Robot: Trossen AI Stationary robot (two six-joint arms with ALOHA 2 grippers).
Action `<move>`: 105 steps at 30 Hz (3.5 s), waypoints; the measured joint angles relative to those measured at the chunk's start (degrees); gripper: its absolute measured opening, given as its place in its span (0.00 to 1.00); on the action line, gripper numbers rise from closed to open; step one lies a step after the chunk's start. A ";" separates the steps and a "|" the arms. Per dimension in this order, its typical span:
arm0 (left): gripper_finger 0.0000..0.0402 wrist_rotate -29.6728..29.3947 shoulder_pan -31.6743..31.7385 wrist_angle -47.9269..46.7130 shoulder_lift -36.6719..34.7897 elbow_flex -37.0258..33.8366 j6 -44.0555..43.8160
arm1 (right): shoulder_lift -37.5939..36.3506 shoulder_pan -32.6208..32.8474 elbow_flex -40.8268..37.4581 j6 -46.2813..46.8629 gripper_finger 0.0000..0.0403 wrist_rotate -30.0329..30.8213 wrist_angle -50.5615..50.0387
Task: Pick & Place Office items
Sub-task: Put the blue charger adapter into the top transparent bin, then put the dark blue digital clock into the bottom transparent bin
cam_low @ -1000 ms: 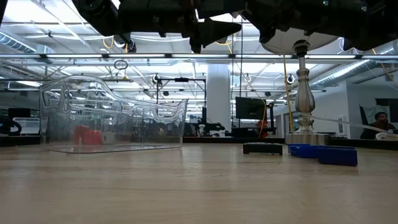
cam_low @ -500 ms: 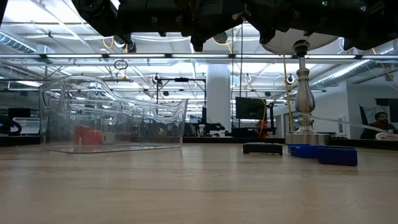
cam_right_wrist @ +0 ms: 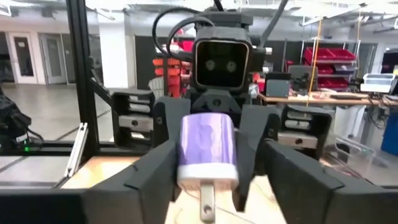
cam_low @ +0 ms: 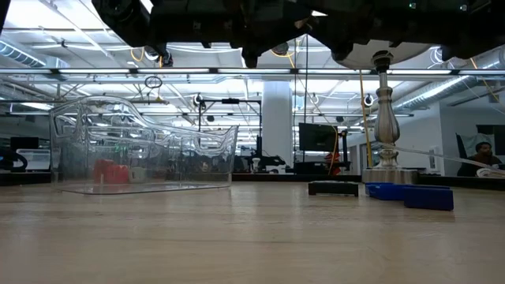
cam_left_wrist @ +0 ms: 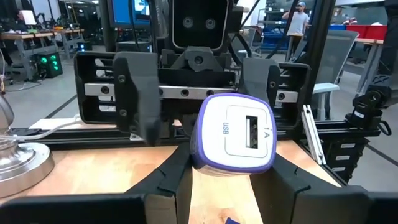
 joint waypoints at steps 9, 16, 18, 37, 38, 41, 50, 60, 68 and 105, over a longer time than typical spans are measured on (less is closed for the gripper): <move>0.33 -0.11 0.07 0.43 -0.74 0.22 -0.15 | -10.51 0.00 -0.21 1.24 0.74 -0.12 -16.97; 0.33 -3.91 0.39 -13.41 -9.65 0.22 2.96 | -19.18 -0.02 -0.19 4.45 0.74 -0.09 -30.16; 0.33 -5.65 0.39 -18.48 -12.97 0.22 4.01 | -21.50 -0.02 -0.18 5.52 0.73 -0.02 -33.56; 0.33 -43.13 3.93 -17.04 -48.01 -33.99 0.39 | -28.61 -0.87 -4.58 10.05 0.73 0.42 -37.35; 0.33 -45.26 4.20 -17.07 -49.72 -35.35 -0.42 | -28.60 -1.14 -5.06 9.98 0.73 0.42 -36.32; 0.33 -50.33 4.98 -17.26 -53.84 -38.97 -2.23 | -28.62 -1.89 -5.91 9.95 0.73 0.44 -33.95; 0.33 -63.84 8.69 -20.62 -56.50 -43.60 -12.54 | -28.62 -2.46 -8.12 10.34 0.73 0.33 -29.26; 0.33 -60.56 18.32 -38.73 -56.48 -43.63 -32.57 | -28.62 -2.54 -9.33 10.19 0.73 2.25 -26.16; 0.33 -50.47 25.77 -44.61 -56.41 -43.63 -36.39 | -28.62 -3.16 -9.33 10.27 0.73 3.24 -26.18; 0.69 -48.98 26.64 -42.95 -55.28 -43.63 -36.58 | -28.62 -3.16 -9.33 10.19 0.73 3.02 -26.20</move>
